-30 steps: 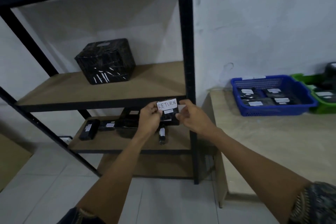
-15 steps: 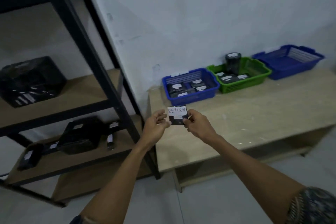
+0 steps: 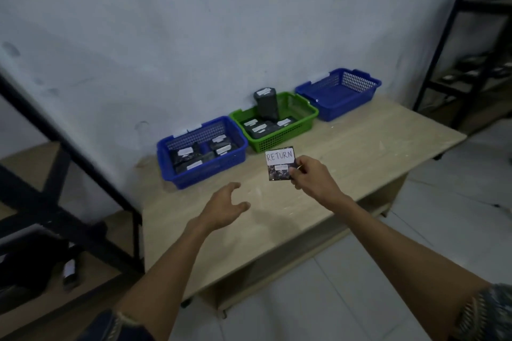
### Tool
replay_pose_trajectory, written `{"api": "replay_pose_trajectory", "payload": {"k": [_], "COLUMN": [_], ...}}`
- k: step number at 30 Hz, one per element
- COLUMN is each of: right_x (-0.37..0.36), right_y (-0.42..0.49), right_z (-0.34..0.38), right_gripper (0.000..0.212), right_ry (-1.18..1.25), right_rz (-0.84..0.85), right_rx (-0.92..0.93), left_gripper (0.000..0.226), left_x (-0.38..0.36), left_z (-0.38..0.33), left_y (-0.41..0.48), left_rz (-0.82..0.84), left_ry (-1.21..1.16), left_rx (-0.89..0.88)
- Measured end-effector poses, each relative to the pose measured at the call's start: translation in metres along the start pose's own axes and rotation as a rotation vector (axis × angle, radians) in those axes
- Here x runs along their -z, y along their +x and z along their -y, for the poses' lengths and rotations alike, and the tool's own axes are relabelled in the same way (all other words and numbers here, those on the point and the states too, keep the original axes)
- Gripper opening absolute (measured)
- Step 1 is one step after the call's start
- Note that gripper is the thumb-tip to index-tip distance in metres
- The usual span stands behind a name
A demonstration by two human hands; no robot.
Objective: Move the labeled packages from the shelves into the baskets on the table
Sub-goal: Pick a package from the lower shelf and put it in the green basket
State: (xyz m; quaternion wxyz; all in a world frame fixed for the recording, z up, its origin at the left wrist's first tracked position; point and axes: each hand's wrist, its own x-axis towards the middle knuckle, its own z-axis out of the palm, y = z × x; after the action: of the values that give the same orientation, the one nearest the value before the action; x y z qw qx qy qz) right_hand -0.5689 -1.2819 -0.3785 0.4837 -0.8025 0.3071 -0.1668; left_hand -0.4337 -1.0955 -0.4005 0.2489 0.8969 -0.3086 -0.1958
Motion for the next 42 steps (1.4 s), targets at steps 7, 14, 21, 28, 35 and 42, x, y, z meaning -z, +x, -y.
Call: {"api": "replay_pose_trajectory", "payload": {"k": [7,14,21,28,35,42], "right_x": [0.076,0.122,0.121,0.115,0.109,0.090], "right_y": [0.066,0.141,0.229,0.312,0.385,0.469], "right_z": [-0.045,-0.071,-0.085,-0.084,-0.090,-0.106], "right_gripper": [0.005,0.006,0.003,0.003,0.010,0.012], "right_ry": [0.014,0.044,0.071,0.081,-0.012,-0.037], "right_rz": [0.097,0.148,0.177,0.189,0.230,0.321], "right_rx": [-0.003,-0.018,-0.027,-0.073,-0.095,-0.120], "left_gripper": [0.064,0.061,0.045,0.039,0.038,0.039], "left_x": [-0.051,-0.069,-0.058,-0.040,-0.057,-0.096], "left_z": [-0.069,-0.115,-0.131,-0.139,-0.139,-0.134], "left_y": [0.062,0.129,0.229,0.321,0.382,0.423], "left_rz": [0.042,0.029,0.096,0.135,0.103,0.038], "left_ry": [0.046,0.094,0.135,0.154,0.086,0.089], "left_rx": [0.059,0.080,0.086,0.012,0.017,0.056]}}
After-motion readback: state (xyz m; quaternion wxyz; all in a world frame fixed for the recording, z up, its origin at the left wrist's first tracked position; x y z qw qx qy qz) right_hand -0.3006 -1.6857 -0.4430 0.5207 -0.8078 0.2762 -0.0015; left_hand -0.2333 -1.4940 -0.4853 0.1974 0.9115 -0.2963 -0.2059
